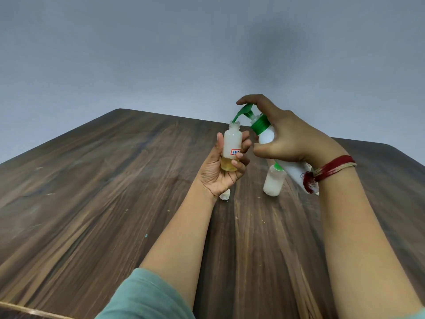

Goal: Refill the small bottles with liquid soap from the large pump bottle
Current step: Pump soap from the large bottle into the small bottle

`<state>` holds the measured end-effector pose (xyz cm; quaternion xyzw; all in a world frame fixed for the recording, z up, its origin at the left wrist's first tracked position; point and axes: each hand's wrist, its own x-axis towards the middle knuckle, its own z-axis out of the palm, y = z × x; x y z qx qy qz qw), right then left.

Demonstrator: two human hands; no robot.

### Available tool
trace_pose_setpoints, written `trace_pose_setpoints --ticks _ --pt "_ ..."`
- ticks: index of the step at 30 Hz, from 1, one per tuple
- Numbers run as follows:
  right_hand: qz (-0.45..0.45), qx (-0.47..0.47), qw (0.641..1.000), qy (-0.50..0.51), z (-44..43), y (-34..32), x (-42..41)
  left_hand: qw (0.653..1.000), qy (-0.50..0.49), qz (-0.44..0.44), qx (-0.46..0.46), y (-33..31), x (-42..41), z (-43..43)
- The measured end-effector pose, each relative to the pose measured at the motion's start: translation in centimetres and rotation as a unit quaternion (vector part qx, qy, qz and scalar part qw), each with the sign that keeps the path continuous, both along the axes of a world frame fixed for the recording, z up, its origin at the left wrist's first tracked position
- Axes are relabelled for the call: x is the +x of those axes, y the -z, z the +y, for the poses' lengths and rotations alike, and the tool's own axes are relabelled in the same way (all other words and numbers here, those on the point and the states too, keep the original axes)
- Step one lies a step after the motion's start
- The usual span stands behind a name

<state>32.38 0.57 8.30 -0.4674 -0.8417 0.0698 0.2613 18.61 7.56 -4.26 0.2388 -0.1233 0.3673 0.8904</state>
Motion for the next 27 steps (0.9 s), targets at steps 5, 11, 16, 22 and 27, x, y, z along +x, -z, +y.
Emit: trace_pose_setpoints --ticks 5,11,16,22,27 --pt "-0.014 0.009 1.0 0.001 -0.12 -0.15 0.2 0.999 -0.025 0.02 -0.004 0.04 0.01 -0.01" --pt "-0.005 0.011 1.0 0.007 0.01 -0.04 0.31 1.0 -0.016 0.022 -0.008 0.11 -0.01 0.0" --pt "-0.003 0.003 1.0 0.005 0.12 0.05 0.32 1.0 0.016 -0.008 -0.004 0.31 -0.06 0.23" --pt "0.007 0.001 1.0 -0.004 -0.06 -0.04 0.42 0.997 0.054 -0.038 0.032 0.65 0.22 0.55" --pt "0.001 -0.011 1.0 0.003 -0.15 -0.06 0.43 1.0 0.018 -0.002 0.02 0.45 0.0 0.26"
